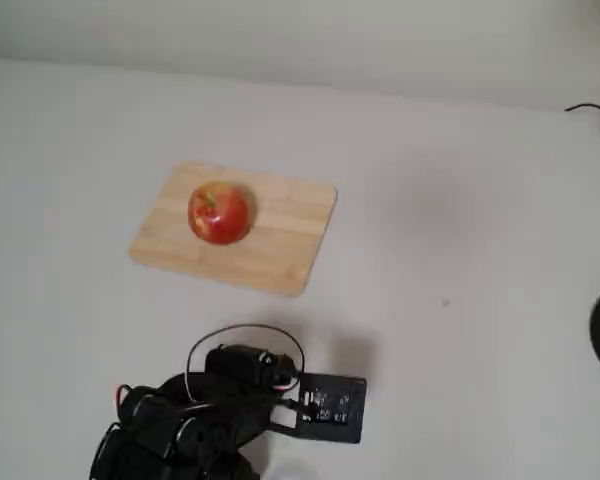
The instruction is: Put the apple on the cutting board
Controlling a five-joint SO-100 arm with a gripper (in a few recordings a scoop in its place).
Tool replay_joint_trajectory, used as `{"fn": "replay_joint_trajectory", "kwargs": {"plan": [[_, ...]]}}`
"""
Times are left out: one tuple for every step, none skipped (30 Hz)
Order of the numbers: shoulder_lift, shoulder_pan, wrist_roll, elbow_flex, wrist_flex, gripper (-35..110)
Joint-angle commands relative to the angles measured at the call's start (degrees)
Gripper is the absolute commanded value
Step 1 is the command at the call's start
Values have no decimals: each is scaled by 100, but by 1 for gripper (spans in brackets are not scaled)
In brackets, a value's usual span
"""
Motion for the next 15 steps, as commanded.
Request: {"fn": "replay_joint_trajectory", "kwargs": {"plan": [[44, 88, 70, 26, -132, 0], [44, 97, 79, 35, -132, 0], [44, 105, 79, 53, -141, 0], [44, 114, 88, 62, -149, 0], [44, 123, 97, 62, -149, 0], [44, 123, 97, 62, -149, 0], [44, 132, 105, 62, -149, 0], [44, 141, 105, 62, -149, 0], [44, 141, 105, 62, -149, 0], [44, 149, 123, 62, -149, 0], [44, 158, 123, 62, -149, 0], [44, 158, 123, 62, -149, 0], [44, 167, 123, 62, -149, 0], [44, 176, 123, 62, -149, 0], [35, 185, 105, 62, -149, 0]]}}
